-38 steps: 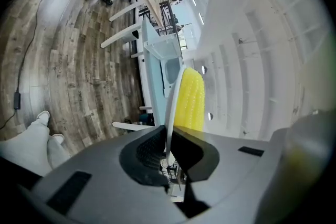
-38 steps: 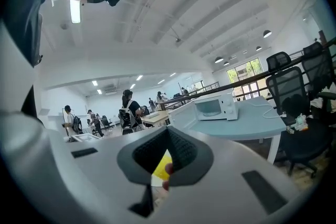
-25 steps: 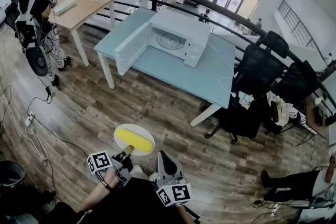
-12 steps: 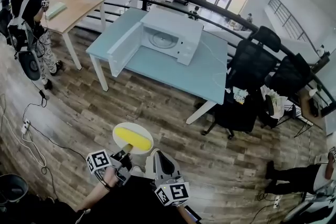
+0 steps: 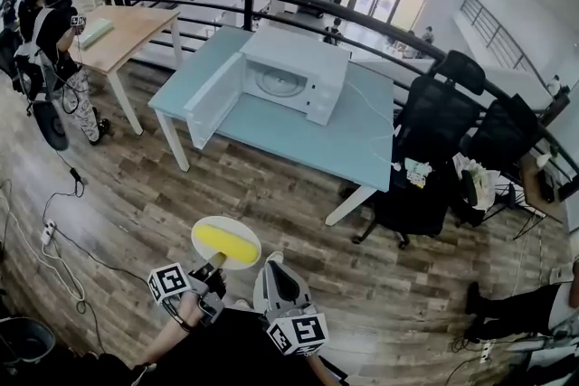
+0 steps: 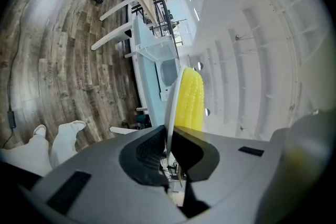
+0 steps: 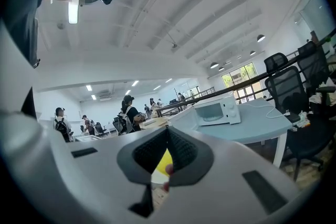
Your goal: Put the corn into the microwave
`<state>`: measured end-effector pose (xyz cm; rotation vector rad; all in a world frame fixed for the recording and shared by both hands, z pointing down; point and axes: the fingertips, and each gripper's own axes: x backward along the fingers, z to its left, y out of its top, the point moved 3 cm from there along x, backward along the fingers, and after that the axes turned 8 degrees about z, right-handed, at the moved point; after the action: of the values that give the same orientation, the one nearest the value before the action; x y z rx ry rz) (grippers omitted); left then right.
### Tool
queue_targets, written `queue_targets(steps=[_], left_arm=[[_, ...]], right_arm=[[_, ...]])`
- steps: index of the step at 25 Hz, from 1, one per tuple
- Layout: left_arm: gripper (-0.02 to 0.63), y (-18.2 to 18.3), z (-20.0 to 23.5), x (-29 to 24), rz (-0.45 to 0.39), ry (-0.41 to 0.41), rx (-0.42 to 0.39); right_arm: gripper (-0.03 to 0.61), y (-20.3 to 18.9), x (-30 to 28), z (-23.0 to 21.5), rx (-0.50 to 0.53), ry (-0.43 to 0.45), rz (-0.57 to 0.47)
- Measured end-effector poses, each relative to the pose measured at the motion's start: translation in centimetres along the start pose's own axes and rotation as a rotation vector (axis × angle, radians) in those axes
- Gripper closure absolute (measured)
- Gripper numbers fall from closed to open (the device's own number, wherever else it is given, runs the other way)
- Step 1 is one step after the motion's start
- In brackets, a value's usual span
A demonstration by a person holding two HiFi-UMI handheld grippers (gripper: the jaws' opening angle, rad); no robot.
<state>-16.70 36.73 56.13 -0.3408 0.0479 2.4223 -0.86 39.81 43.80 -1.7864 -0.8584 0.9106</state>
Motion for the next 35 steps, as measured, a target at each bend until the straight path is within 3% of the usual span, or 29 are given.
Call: queue_targets(steps=[19, 35], left_arm=[[0.592, 5.3, 0.1, -4.3, 0.009, 0.023, 0.004], [0.591, 10.0, -2.0, -11.0, -0.003, 0.028, 0.012]], right_arm=[[0.569, 1.3, -6.8, -3.8, -0.026, -0.011, 0.018], [0.569, 5.1, -12.6, -9.2, -0.008, -0.010, 0.020]])
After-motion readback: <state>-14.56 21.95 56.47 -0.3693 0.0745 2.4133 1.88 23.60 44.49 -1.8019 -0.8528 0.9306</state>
